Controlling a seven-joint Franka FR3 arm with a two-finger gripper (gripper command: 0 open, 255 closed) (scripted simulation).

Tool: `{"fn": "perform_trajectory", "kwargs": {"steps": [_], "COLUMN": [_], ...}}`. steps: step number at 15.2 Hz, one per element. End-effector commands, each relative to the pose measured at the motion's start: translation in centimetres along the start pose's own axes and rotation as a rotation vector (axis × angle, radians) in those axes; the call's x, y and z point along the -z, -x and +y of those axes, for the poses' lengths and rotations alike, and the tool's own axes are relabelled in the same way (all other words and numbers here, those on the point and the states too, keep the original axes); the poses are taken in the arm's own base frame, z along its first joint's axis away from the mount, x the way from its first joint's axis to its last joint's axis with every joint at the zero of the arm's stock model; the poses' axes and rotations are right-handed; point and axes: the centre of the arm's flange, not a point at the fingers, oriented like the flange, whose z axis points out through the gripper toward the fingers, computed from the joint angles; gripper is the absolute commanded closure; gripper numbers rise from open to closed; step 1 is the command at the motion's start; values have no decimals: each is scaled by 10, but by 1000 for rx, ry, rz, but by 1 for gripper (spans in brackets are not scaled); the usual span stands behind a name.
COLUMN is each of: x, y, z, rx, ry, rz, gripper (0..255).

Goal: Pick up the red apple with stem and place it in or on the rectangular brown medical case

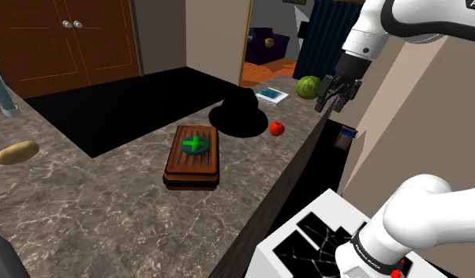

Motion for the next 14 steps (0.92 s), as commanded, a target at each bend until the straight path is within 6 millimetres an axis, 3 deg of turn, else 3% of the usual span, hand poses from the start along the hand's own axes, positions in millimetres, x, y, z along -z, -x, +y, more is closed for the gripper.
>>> {"fn": "perform_trajectory", "kwargs": {"steps": [1, 14], "x": [0, -101], "y": [0, -106], "z": [0, 64], "rx": [0, -53], "ry": [0, -4], "rz": [0, 117], "gripper": [0, 0]}}
